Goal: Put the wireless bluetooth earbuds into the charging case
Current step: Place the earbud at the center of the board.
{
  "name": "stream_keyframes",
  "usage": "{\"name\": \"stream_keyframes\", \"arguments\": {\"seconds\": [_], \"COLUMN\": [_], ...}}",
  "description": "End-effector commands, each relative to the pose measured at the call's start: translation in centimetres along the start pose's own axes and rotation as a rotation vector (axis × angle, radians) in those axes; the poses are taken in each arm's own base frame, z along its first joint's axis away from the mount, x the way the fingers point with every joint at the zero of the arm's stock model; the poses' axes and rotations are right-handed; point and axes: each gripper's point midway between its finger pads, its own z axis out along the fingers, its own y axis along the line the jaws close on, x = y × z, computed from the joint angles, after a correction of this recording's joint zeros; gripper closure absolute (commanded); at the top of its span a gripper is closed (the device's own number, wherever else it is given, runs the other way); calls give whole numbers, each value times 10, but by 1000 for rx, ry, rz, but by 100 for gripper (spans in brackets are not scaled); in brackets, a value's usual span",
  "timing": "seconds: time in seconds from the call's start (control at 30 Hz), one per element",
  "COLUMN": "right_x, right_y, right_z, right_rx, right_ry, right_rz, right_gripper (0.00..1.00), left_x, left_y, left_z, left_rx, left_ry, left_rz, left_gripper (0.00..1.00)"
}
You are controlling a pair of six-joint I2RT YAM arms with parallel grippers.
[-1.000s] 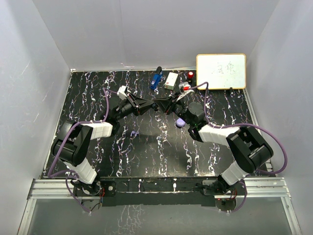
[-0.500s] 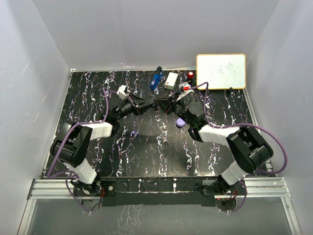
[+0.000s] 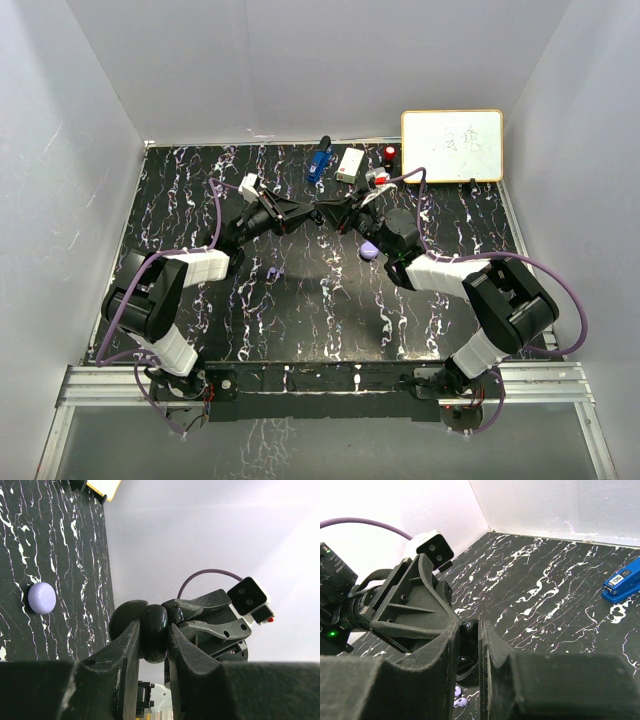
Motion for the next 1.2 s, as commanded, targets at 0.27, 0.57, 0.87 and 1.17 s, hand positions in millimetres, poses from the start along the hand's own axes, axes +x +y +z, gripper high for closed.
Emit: {"name": "stream_keyframes", "arguments": {"seconds": [0.27, 0.57, 0.87, 1.17], "right_x": [-1, 3, 3, -3], "right_y": [-3, -6, -5, -4], "right_z": [3, 5, 3, 1], "right_rx": [14, 40, 42, 45], "right_ry": [-14, 3, 6, -8], "right_rz": [-39, -65, -70, -79], "right_gripper": [100, 100, 100, 100], "left_x": [-2, -4, -7, -8], "left_y": [-38, -39, -39, -36], "left_z": [-1, 2, 1, 0], "left_rx": [79, 72, 71, 66], "left_ry": [-10, -12, -25, -29], "left_rz": [61, 59, 63, 61], "left_gripper": [100, 100, 100, 100]}}
